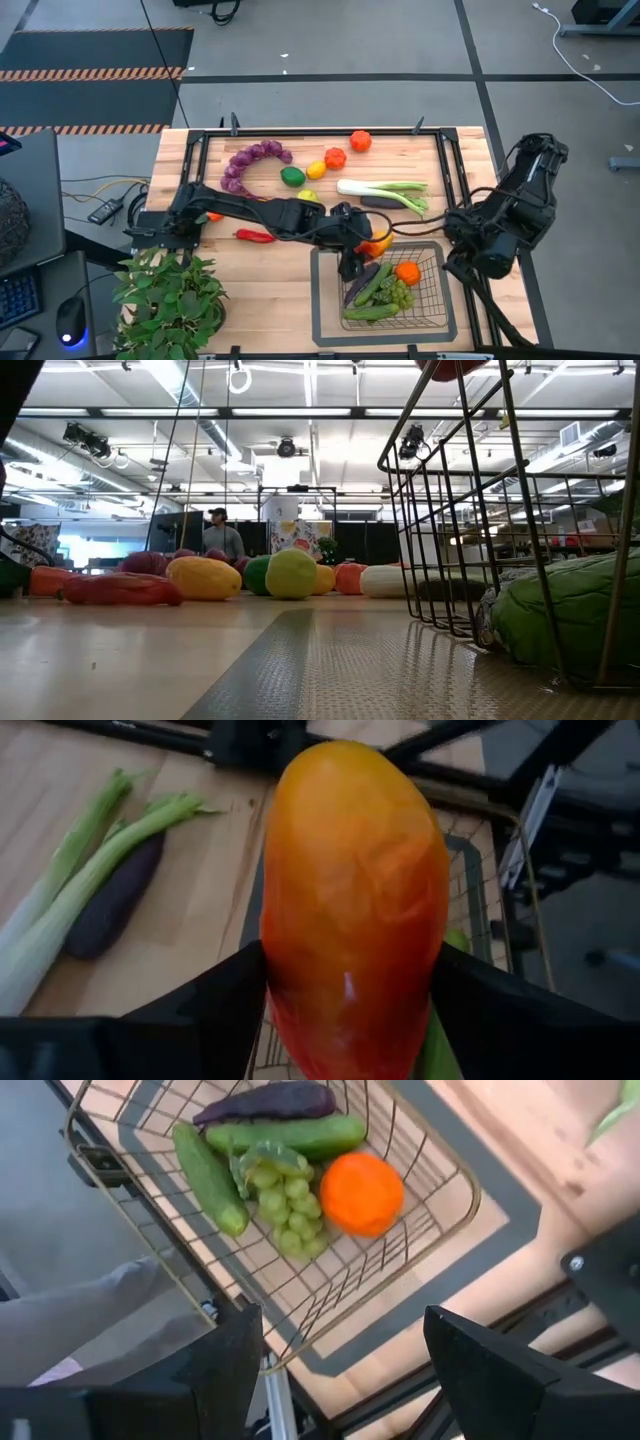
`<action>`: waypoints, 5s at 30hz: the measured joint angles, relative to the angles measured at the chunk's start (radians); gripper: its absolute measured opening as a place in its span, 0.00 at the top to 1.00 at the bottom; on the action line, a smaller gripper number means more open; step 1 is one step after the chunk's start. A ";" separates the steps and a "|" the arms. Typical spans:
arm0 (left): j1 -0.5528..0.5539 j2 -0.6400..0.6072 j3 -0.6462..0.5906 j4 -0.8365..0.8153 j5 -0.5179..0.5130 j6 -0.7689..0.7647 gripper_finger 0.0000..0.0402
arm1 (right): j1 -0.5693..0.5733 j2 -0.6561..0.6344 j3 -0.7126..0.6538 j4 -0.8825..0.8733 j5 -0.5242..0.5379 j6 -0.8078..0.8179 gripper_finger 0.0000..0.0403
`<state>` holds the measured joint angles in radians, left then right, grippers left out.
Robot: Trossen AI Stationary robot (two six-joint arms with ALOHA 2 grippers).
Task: Build produce basket
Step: Put the orange mango into the wire basket, then put the apple into the wire basket
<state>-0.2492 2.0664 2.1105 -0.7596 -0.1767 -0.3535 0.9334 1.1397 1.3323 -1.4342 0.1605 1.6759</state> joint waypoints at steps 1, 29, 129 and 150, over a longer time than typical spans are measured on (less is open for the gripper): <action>0.000 0.004 0.000 0.005 0.000 0.026 0.32 | 0.017 0.000 0.000 0.001 0.000 0.019 0.30; 0.089 0.003 -0.024 -0.436 0.019 -0.045 0.12 | 0.100 0.004 0.000 -0.024 0.079 0.104 0.30; 0.430 0.271 -0.024 -0.671 0.061 -1.001 0.12 | -0.511 -0.211 -0.018 -0.019 0.239 -0.493 0.30; 0.388 0.304 -0.023 -0.537 0.062 -0.970 0.13 | -0.512 -0.211 -0.018 -0.026 0.214 -0.532 0.30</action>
<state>0.1388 2.3705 2.0872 -1.2970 -0.1148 -1.3239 0.4210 0.9291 1.3148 -1.4601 0.3748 1.1442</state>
